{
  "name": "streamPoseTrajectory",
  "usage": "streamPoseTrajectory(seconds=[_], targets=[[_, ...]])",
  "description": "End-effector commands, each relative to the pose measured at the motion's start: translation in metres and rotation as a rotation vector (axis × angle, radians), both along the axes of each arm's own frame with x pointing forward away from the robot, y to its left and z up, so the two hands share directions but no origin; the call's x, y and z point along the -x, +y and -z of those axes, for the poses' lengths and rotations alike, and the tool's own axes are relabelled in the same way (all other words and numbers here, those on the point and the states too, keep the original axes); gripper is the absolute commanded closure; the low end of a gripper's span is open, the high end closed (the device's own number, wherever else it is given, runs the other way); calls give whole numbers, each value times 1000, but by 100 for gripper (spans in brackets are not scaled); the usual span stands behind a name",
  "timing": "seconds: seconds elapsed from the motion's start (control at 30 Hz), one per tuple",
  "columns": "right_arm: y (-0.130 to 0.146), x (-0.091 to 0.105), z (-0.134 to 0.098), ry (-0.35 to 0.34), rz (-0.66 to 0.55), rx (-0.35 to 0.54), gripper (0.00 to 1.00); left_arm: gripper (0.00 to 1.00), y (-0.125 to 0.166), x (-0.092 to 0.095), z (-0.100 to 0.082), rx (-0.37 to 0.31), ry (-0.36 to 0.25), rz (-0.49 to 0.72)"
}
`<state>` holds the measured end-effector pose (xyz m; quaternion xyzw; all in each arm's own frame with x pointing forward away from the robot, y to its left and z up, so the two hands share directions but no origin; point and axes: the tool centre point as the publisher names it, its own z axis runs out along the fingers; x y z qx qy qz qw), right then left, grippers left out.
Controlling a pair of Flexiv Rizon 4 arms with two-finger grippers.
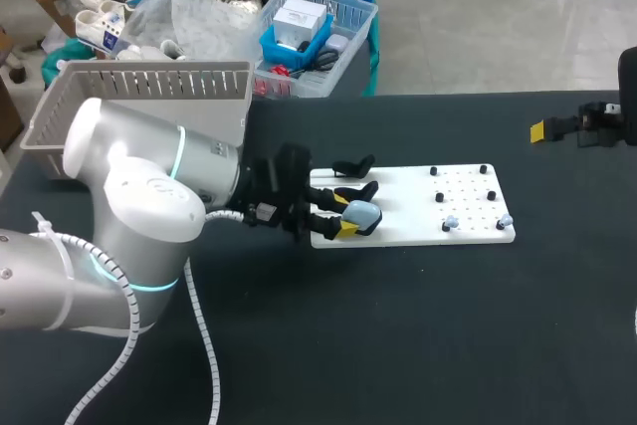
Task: Pick up each earbud case from the left stands, insert the matching earbuds, close the lid, and place the case in the box.
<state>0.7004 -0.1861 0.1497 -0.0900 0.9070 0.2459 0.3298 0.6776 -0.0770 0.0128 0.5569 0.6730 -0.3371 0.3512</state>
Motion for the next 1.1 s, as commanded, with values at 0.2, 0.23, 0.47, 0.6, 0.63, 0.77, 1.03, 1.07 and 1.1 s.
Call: streamPoseTrajectory(seconds=[0.2, 0.23, 0.47, 0.6, 0.63, 0.77, 1.03, 1.07, 1.1], targets=[[0, 0, 0, 0, 0, 1, 0, 51, 2, 2, -1, -3, -1, 4], [0, 0, 0, 0, 0, 1, 0, 51, 1, 2, -1, -3, -1, 3], [0, 0, 0, 0, 0, 1, 0, 52, 0, 1, -1, 0, 1, 1], [0, 0, 0, 0, 0, 1, 0, 52, -1, 1, -1, -1, 2, 1], [0, 0, 0, 0, 0, 1, 0, 52, -1, 1, -1, -1, 2, 1], [0, 0, 0, 0, 0, 1, 0, 52, -2, 1, -2, -1, 0, 2], [0, 0, 0, 0, 0, 1, 0, 55, -4, 1, -1, -2, 1, 4], [0, 0, 0, 0, 0, 1, 0, 56, -4, 1, -1, -2, 1, 4], [0, 0, 0, 0, 0, 1, 0, 56, -4, 1, -1, -2, 1, 5]])
